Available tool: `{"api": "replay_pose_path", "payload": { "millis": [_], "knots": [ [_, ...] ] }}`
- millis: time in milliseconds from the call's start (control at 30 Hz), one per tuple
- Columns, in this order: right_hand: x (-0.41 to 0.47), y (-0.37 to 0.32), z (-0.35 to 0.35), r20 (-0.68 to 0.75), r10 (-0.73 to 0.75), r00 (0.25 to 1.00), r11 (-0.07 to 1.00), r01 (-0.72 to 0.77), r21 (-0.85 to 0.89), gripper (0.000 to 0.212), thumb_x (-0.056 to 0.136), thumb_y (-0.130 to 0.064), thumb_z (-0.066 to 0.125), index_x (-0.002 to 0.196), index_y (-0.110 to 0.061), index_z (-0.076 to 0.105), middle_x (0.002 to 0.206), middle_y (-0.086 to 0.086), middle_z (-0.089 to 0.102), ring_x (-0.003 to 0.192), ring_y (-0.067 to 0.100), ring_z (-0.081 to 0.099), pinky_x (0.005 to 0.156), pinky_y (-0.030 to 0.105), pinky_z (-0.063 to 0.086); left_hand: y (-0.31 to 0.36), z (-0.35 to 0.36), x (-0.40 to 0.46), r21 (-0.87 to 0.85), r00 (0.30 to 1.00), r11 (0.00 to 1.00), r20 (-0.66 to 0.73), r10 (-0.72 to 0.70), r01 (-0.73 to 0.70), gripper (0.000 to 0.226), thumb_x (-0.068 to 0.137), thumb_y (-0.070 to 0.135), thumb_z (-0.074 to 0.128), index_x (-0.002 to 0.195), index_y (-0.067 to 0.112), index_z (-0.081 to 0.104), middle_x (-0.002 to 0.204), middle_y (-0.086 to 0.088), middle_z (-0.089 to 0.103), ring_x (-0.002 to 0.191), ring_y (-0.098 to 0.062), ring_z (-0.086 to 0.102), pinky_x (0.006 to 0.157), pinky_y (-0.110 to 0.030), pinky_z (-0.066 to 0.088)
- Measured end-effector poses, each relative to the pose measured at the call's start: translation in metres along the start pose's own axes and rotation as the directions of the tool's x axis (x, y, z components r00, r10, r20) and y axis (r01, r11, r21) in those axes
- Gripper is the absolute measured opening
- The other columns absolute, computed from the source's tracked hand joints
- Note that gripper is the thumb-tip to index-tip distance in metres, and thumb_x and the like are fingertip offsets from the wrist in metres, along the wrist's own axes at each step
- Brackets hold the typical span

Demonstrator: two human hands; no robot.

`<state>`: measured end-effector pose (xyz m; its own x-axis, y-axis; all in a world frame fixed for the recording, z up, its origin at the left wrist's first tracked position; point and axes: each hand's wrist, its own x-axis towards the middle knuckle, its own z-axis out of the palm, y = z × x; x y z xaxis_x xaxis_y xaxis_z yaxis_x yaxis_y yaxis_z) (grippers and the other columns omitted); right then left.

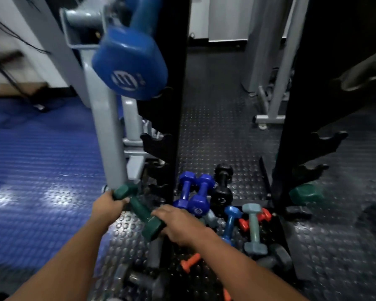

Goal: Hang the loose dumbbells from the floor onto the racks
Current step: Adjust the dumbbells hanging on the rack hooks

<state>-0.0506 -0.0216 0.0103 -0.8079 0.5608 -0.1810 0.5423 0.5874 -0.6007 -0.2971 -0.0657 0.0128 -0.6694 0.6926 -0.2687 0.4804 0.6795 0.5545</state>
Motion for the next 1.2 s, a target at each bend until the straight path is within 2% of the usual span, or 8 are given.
{"api": "replay_pose_path", "payload": {
  "millis": [133, 333, 533, 667, 800, 900, 1067, 1200],
  "knots": [
    [0.006, -0.029, -0.023, -0.102, -0.066, 0.993, 0.997, 0.069, 0.032, 0.071, 0.089, -0.026, 0.076, 0.152, -0.025, 0.045, 0.152, -0.006, 0.046, 0.137, 0.02, 0.05, 0.116, 0.031, 0.039, 0.033, -0.058, -0.01, -0.021, 0.997, 0.999, -0.072, 0.039, -0.041, 0.041, 0.088, 0.03, 0.08, 0.122, 0.012, 0.068, 0.117, -0.015, 0.074, 0.112, -0.037, 0.066, 0.092, -0.042, 0.052],
    [0.006, -0.06, -0.059, -0.336, -0.058, 0.94, 0.974, 0.128, 0.188, 0.065, 0.093, -0.032, 0.072, 0.15, -0.036, 0.043, 0.146, -0.025, 0.038, 0.125, 0.013, 0.056, 0.109, 0.035, 0.046, 0.099, -0.115, -0.011, -0.041, 0.962, 0.972, -0.162, 0.222, -0.231, 0.044, 0.088, 0.034, 0.08, 0.127, 0.02, 0.067, 0.115, -0.006, 0.072, 0.109, -0.031, 0.066, 0.095, -0.044, 0.054],
    [0.021, -0.056, -0.082, -0.517, 0.03, 0.856, 0.976, 0.086, 0.199, 0.065, 0.095, -0.034, 0.07, 0.154, -0.035, 0.042, 0.144, -0.017, 0.037, 0.121, 0.015, 0.057, 0.104, 0.036, 0.051, 0.143, -0.123, 0.027, -0.166, 0.925, 0.913, -0.142, 0.351, -0.372, 0.048, 0.078, 0.044, 0.082, 0.123, 0.034, 0.067, 0.109, 0.007, 0.071, 0.095, -0.025, 0.072, 0.087, -0.05, 0.062],
    [0.027, -0.052, -0.075, -0.556, 0.111, 0.823, 0.977, 0.011, 0.211, 0.063, 0.098, -0.041, 0.065, 0.156, -0.037, 0.04, 0.144, -0.014, 0.04, 0.119, 0.017, 0.057, 0.1, 0.036, 0.052, 0.165, -0.111, 0.033, -0.139, 0.916, 0.906, -0.11, 0.386, -0.399, 0.037, 0.088, 0.034, 0.081, 0.121, 0.026, 0.067, 0.107, 0.006, 0.073, 0.097, -0.025, 0.072, 0.089, -0.043, 0.06],
    [0.033, -0.043, -0.06, -0.649, 0.152, 0.745, 0.95, 0.07, 0.303, 0.049, 0.098, -0.037, 0.068, 0.145, -0.036, 0.054, 0.12, -0.012, 0.046, 0.095, 0.01, 0.062, 0.085, 0.034, 0.057, 0.178, -0.092, 0.048, -0.005, 0.898, 0.901, -0.081, 0.432, -0.433, 0.053, 0.092, 0.037, 0.078, 0.137, 0.015, 0.064, 0.122, -0.005, 0.071, 0.116, -0.026, 0.065, 0.091, -0.023, 0.043],
    [0.043, -0.043, -0.052, -0.667, 0.164, 0.727, 0.917, 0.138, 0.375, 0.043, 0.099, -0.038, 0.067, 0.14, -0.04, 0.055, 0.118, -0.015, 0.043, 0.086, 0.007, 0.064, 0.08, 0.03, 0.058, 0.185, -0.088, 0.054, 0.031, 0.881, 0.884, -0.078, 0.467, -0.466, 0.054, 0.091, 0.041, 0.078, 0.137, 0.017, 0.065, 0.125, -0.007, 0.071, 0.117, -0.027, 0.065, 0.097, -0.032, 0.048],
    [0.049, -0.044, -0.032, -0.705, 0.268, 0.656, 0.818, 0.231, 0.526, 0.042, 0.097, -0.034, 0.072, 0.137, -0.034, 0.061, 0.122, -0.018, 0.045, 0.086, 0.006, 0.069, 0.079, 0.03, 0.06, 0.186, -0.083, 0.061, 0.004, 0.875, 0.876, -0.051, 0.481, -0.482, 0.041, 0.094, 0.035, 0.075, 0.132, 0.02, 0.07, 0.113, -0.005, 0.077, 0.096, -0.02, 0.073, 0.092, -0.037, 0.059],
    [0.049, -0.039, -0.026, -0.73, 0.311, 0.609, 0.82, 0.217, 0.53, 0.045, 0.096, -0.036, 0.073, 0.138, -0.029, 0.057, 0.124, -0.01, 0.046, 0.095, 0.003, 0.067, 0.084, 0.028, 0.061, 0.185, -0.066, 0.054, -0.034, 0.87, 0.869, -0.001, 0.493, -0.493, 0.027, 0.102, 0.008, 0.062, 0.125, -0.005, 0.067, 0.112, -0.015, 0.074, 0.112, -0.021, 0.067, 0.082, -0.014, 0.047]
  ]
}}
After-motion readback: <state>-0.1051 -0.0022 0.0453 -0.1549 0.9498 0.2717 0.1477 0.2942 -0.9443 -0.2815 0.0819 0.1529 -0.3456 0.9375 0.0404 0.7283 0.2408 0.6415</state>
